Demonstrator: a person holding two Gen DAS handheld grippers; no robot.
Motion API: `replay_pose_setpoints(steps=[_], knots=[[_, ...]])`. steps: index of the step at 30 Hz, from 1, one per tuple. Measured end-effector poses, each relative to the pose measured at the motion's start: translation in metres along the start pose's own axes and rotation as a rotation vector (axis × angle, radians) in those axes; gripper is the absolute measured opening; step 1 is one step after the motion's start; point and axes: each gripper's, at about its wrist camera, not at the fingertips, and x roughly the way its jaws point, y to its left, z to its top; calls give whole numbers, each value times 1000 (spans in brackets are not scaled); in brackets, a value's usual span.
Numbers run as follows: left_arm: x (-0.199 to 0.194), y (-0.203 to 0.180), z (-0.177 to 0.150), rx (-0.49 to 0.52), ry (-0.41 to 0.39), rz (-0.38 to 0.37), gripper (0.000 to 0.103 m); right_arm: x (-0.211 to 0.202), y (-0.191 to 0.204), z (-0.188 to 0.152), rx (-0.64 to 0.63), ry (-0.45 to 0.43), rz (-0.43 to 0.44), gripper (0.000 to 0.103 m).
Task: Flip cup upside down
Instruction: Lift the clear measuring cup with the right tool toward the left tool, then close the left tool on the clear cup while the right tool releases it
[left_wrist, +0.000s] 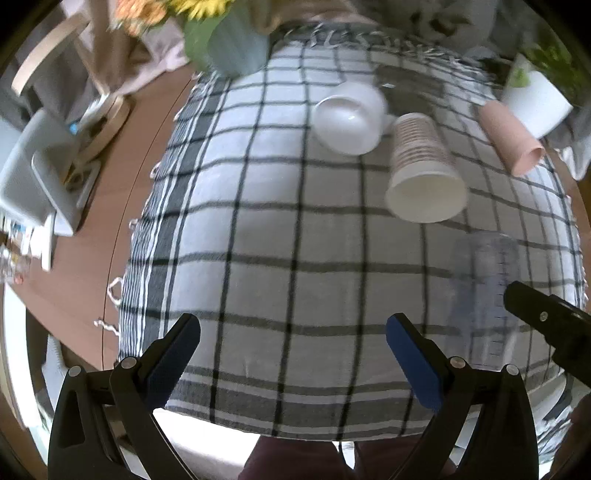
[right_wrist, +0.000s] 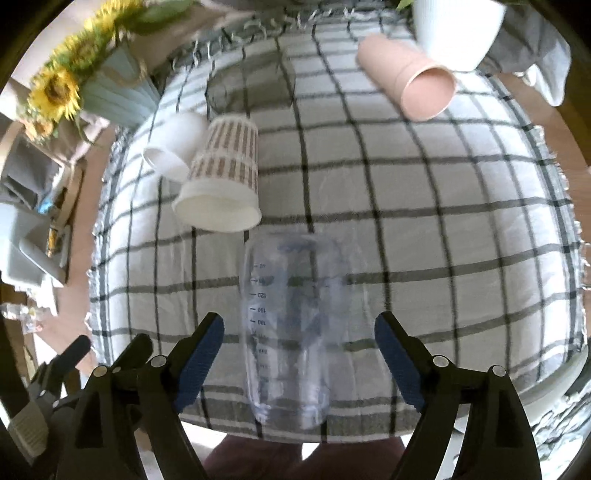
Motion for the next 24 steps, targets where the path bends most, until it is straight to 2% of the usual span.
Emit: replay_pose_setpoints(steps=[7, 15, 20, 24], knots=[[-19, -39, 6, 100, -47, -29, 103, -33, -30, -7, 64, -61, 2, 84], [-27, -92, 17, 202, -47, -126, 103, -54, -75, -20, 178, -118, 7, 84], [-19, -121, 26, 243, 1, -186, 103, -61, -100, -25, 250, -146, 3, 84], [-3, -133, 32, 254, 49, -206, 103, -62, -115, -26, 297, -152, -1, 84]])
